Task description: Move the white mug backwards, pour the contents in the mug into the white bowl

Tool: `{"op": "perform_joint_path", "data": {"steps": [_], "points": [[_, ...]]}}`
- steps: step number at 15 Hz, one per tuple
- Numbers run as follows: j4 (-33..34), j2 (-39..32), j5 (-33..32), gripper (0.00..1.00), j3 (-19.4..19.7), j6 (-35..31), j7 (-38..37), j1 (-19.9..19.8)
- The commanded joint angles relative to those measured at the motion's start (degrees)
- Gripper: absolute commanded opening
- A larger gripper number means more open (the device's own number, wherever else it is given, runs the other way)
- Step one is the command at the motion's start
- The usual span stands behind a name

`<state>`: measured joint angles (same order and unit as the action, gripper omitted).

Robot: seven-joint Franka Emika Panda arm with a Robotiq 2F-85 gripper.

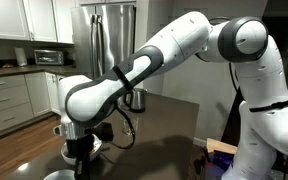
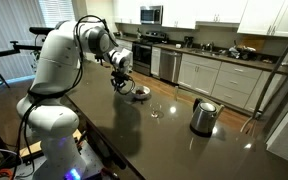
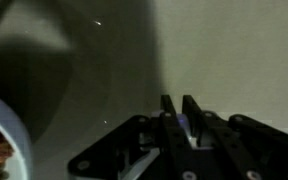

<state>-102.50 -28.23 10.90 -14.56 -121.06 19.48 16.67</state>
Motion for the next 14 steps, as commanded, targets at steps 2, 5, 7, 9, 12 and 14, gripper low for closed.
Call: {"op": "perform_joint_path", "data": {"steps": [2, 5, 7, 9, 12, 14], "points": [[0.67, -1.78, -6.54, 0.08, -1.44, -0.21, -7.06, 4.9], [1.02, -2.61, -9.25, 0.08, -1.69, -0.04, -9.51, 7.14], [1.07, -2.67, -10.87, 0.08, -1.34, -0.19, -10.34, 7.67], [1.2, -2.68, -12.32, 0.08, -1.09, -0.32, -11.1, 7.76], [1.21, -2.21, -12.93, 0.08, -0.97, -0.02, -10.64, 6.83], [1.5, -1.97, -10.4, 0.34, -2.13, 0.92, -8.42, 5.17]]}}
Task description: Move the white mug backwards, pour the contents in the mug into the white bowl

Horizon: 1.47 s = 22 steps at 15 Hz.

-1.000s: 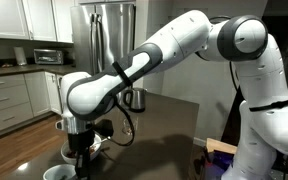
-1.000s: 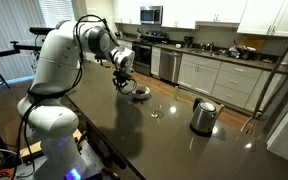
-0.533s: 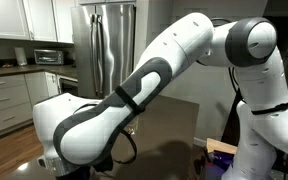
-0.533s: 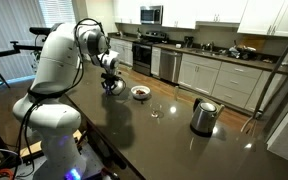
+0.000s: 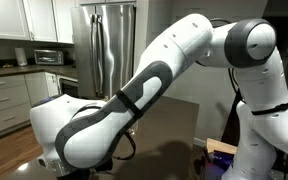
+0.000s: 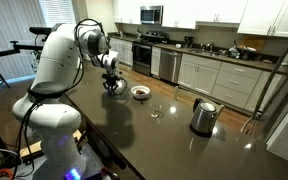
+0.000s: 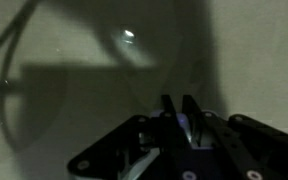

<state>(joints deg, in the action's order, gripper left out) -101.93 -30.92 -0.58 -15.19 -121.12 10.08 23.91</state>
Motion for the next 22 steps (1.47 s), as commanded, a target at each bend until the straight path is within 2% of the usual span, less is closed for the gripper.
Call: {"op": "perform_joint_path", "data": {"steps": [1, 10, 17, 22], "points": [[1.02, 0.86, 1.5, 0.4, -1.73, 1.19, 0.98, -2.32], [4.74, 3.51, 3.74, 0.99, -2.68, 9.36, 4.28, -5.95], [8.91, 6.42, 3.33, 1.0, -0.19, 9.09, 4.97, -9.45], [11.74, 8.43, 1.23, 1.0, 1.7, 9.37, 3.95, -9.77]]}}
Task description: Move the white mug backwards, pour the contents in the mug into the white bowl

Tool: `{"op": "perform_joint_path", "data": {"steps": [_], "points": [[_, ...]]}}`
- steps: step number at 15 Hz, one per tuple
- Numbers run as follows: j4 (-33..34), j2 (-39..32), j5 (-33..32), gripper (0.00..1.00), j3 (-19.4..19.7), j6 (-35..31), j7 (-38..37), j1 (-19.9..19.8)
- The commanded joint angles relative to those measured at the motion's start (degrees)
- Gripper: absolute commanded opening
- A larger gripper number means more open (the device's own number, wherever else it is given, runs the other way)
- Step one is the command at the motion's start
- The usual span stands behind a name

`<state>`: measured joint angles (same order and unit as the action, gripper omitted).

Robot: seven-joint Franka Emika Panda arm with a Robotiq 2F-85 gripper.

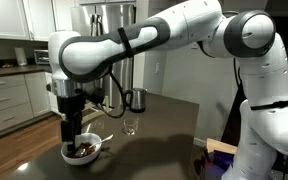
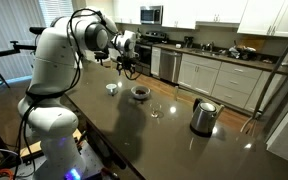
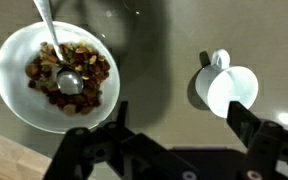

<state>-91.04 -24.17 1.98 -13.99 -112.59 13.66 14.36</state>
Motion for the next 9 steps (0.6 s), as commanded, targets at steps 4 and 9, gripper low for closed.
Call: {"op": "perform_joint_path", "data": {"steps": [4, 9], "points": [[2.1, 2.92, -3.52, 1.0, 1.25, 0.93, -0.55, 0.42], [2.64, 2.84, -3.52, 1.0, 0.86, 0.24, -0.21, 0.2]]}}
